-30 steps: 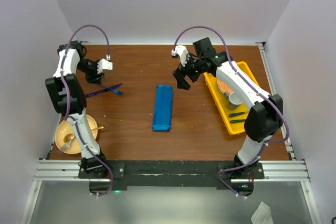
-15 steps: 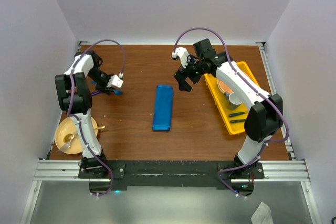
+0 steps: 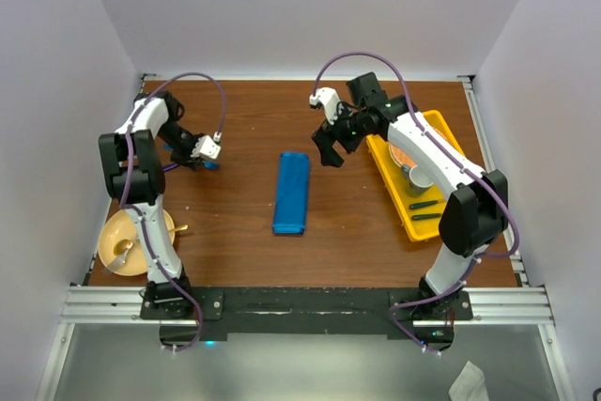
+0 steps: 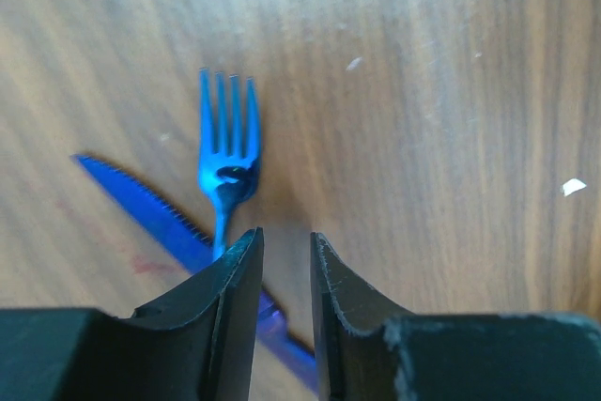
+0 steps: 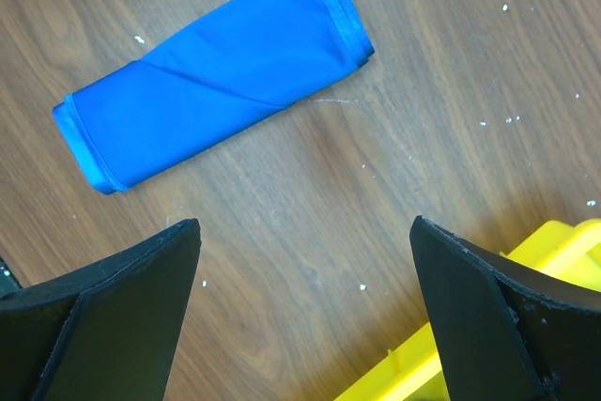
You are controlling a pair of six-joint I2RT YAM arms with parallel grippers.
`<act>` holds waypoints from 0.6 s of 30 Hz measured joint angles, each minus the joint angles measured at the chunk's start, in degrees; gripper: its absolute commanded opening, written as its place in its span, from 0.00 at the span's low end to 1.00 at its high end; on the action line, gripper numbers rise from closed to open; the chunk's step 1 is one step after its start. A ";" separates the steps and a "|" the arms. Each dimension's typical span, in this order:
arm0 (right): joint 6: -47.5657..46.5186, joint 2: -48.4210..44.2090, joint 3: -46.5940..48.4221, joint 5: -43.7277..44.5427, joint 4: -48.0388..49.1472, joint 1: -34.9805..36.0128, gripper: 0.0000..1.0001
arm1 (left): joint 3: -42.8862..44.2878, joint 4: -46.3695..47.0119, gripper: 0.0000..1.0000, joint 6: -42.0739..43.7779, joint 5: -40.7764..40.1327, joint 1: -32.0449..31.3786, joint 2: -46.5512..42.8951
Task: Fold the napkin into a case and place the utensils inside
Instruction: Pick up the spoon from the corner of the board.
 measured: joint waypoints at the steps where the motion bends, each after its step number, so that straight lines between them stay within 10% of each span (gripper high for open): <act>1: 0.17 -0.33 -0.17 0.00 -0.07 0.02 0.98 | 0.61 0.02 0.31 0.02 -0.09 -0.13 0.00; 18: 0.81 -1.29 -0.52 1.53 0.00 -0.15 0.98 | 4.33 1.33 0.31 0.13 0.04 -0.98 1.33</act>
